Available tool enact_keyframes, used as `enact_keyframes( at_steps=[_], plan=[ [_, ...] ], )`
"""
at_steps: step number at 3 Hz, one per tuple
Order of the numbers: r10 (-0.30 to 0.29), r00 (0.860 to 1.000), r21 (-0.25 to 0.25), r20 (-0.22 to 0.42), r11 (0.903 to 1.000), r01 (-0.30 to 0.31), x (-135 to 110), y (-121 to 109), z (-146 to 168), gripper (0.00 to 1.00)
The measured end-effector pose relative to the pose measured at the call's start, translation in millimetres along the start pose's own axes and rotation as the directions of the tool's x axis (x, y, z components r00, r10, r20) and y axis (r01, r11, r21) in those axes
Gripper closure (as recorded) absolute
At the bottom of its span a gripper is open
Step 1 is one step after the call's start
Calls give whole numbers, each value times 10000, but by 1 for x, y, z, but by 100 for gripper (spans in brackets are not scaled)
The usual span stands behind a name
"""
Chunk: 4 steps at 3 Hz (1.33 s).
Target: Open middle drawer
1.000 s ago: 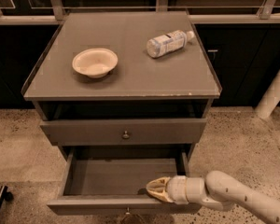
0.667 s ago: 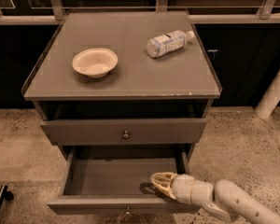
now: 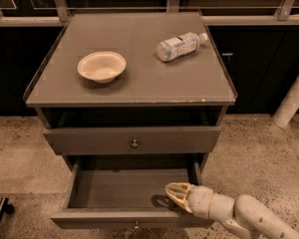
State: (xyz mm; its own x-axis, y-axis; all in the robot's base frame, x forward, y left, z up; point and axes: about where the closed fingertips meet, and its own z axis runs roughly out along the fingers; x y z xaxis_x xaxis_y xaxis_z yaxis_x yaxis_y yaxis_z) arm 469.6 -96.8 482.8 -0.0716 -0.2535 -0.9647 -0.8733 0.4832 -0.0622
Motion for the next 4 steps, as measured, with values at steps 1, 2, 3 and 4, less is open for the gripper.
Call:
enact_keyframes(
  at_steps=[1, 2, 3, 4],
  plan=[
    [0, 10000, -1, 0, 10000, 0, 0, 0, 0, 36],
    [0, 10000, -1, 0, 10000, 0, 0, 0, 0, 13],
    [0, 10000, -2, 1, 10000, 0, 0, 0, 0, 0],
    [0, 10000, -2, 1, 10000, 0, 0, 0, 0, 0]
  ],
)
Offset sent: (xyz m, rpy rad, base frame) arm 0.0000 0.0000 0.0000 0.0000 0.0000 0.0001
